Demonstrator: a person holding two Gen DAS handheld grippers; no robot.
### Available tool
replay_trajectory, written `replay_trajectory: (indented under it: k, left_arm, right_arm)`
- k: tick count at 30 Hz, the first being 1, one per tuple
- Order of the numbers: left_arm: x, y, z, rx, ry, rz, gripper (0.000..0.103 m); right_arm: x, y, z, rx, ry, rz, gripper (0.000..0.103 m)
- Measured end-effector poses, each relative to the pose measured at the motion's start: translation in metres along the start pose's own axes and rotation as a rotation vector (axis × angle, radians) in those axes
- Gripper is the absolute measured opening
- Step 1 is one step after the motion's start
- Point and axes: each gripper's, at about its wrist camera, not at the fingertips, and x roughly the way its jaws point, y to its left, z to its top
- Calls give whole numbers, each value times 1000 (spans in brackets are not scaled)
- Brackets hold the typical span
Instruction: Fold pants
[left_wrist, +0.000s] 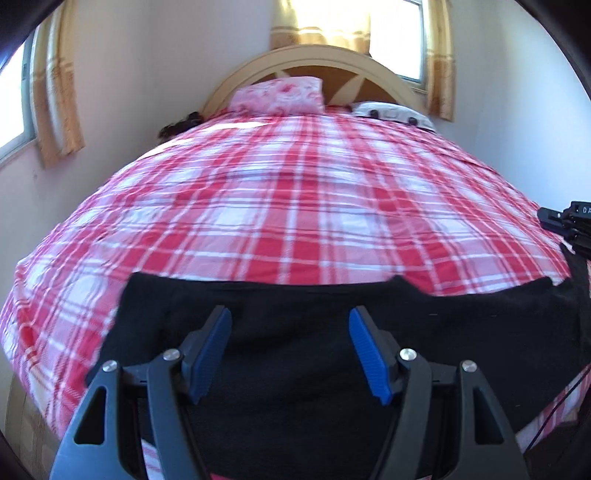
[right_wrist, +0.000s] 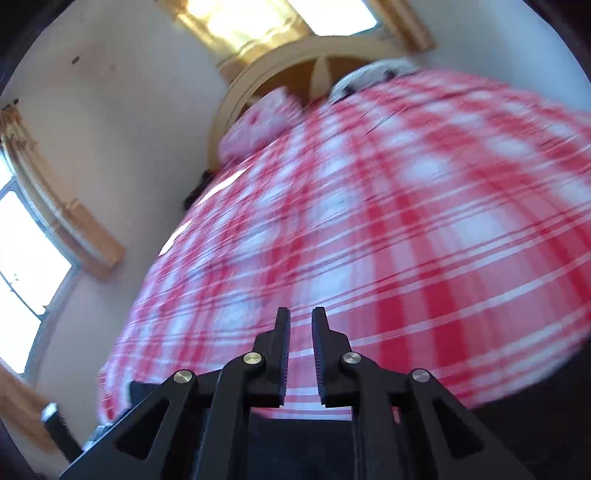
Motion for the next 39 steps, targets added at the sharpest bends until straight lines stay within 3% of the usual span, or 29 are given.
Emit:
replay_trajectory:
  k: [5,7,8,11,16,20,23,24,25,26,30,33,36,39]
  left_arm:
    - [27,-33,-13,-40,122,-105,69]
    - [37,-43,-23,-28,157,-74,71]
    - [35,-50,-26,11,130,-41,73]
    - [34,-66,-29,74,118,15,79]
    - [36,-60,-25,42,143,14,83]
    - [37,-58,-25,42,150,11,83]
    - [38,-59,-24,45,156,12,84]
    - [38,-59,-24,45,156,13,84]
    - [38,-60,-24,45,156,13,84]
    - [38,-60,-24,46,156,13,84]
    - [38,-60,-23,44,157,15,84]
    - [38,-59,-22,39,162,13,84]
    - [39,-59,-22,33,166,14,84]
    - [39,-60,-22,34,166,20,84]
  right_arm:
    - [-63,-88,28,1,-103,-291,20]
    - [-81,-131,35,51,-116,-376,35]
    - [-85,-147,38,65,-121,-398,41]
    - [-93,-188,46,97,-83,-421,43]
    - [-60,-190,60,29,-16,-478,43]
    - [-1,-200,65,-12,124,-665,43]
    - [7,-202,65,-60,135,-728,41]
    - [4,-204,66,-46,132,-720,34]
    - [0,-208,67,-26,129,-718,12]
    - [-8,-212,68,1,124,-712,6]
    - [-56,-237,66,191,42,-537,5]
    - [-113,-234,58,242,-109,-376,5]
    - [-177,-225,34,296,-263,-261,5]
    - [-229,-235,-14,424,-379,-165,5]
